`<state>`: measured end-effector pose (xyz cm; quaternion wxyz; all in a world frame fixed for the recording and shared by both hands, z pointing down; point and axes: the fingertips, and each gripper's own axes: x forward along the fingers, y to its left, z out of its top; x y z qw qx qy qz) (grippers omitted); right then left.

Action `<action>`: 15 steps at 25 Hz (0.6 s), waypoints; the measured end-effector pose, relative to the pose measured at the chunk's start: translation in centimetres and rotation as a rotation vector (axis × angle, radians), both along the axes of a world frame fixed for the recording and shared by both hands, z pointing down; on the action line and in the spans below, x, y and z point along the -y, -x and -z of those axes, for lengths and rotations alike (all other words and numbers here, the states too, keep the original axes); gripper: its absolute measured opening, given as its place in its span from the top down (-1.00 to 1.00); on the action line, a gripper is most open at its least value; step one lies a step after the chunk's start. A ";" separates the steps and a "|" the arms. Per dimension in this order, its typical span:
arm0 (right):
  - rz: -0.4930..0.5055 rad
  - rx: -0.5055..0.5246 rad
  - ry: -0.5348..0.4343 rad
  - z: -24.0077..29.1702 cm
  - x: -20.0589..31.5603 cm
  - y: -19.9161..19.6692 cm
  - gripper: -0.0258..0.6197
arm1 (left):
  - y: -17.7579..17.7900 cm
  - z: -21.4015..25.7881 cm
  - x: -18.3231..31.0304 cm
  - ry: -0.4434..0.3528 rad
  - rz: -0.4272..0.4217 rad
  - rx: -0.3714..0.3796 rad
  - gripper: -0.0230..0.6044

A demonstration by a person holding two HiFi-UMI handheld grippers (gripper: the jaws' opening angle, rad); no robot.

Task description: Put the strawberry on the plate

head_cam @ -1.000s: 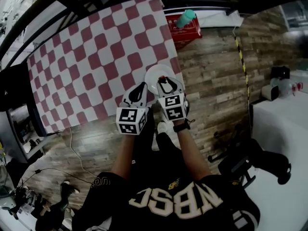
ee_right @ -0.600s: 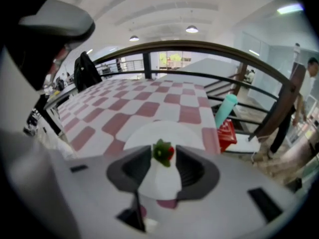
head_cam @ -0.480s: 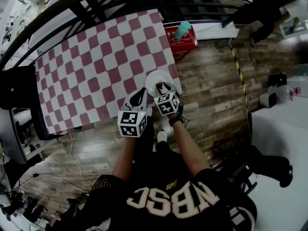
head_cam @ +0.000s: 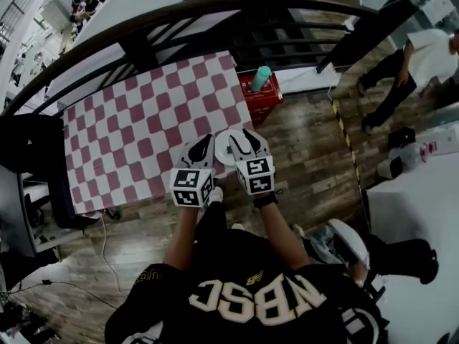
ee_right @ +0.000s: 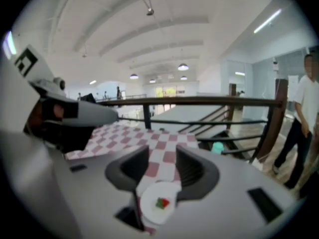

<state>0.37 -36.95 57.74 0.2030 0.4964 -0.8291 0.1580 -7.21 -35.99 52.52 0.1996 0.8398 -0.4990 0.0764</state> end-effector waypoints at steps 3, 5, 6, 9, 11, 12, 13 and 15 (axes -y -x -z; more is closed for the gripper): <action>-0.018 0.035 -0.165 7.3 0.1 -0.3 0.61 | -0.5 4.6 0.5 -0.092 -0.012 -0.004 0.88; -0.039 0.054 -0.245 10.8 -0.2 -0.6 0.76 | -1.1 7.4 0.4 -0.149 -0.022 -0.007 0.88; -0.049 0.059 -0.272 12.1 -0.4 -0.8 0.83 | -1.4 8.6 0.4 -0.174 -0.029 -0.009 0.88; -0.063 0.073 -0.326 14.9 -1.2 -0.8 0.86 | -2.4 11.3 0.0 -0.237 -0.048 -0.011 0.88; -0.061 0.088 -0.346 16.4 -2.0 -0.5 0.87 | -2.9 12.3 -0.5 -0.260 -0.056 -0.012 0.88; -0.060 0.092 -0.354 16.8 -2.4 -0.5 0.87 | -3.2 12.6 -0.8 -0.266 -0.060 -0.011 0.88; -0.059 0.095 -0.363 17.2 -2.6 -0.5 0.86 | -3.5 12.8 -1.0 -0.272 -0.064 -0.011 0.88; -0.062 0.101 -0.380 17.9 -3.0 -0.8 0.87 | -4.0 13.1 -1.3 -0.282 -0.074 -0.012 0.88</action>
